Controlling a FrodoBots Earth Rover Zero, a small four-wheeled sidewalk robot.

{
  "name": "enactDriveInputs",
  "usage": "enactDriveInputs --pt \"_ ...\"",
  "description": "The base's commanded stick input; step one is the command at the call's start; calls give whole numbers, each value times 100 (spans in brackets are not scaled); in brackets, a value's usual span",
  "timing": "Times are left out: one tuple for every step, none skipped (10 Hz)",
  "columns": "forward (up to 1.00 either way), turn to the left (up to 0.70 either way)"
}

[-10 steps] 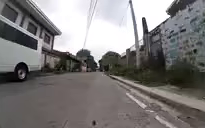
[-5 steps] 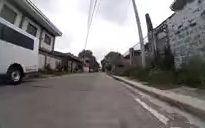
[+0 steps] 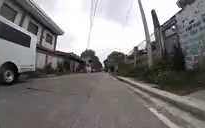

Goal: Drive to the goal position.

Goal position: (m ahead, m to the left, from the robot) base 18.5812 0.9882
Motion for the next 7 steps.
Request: enactDriveInputs --pt "100 -16" --pt "100 0" --pt "100 0" --pt "100 0" --pt "100 -6" --pt "100 -32" --pt "100 -39"
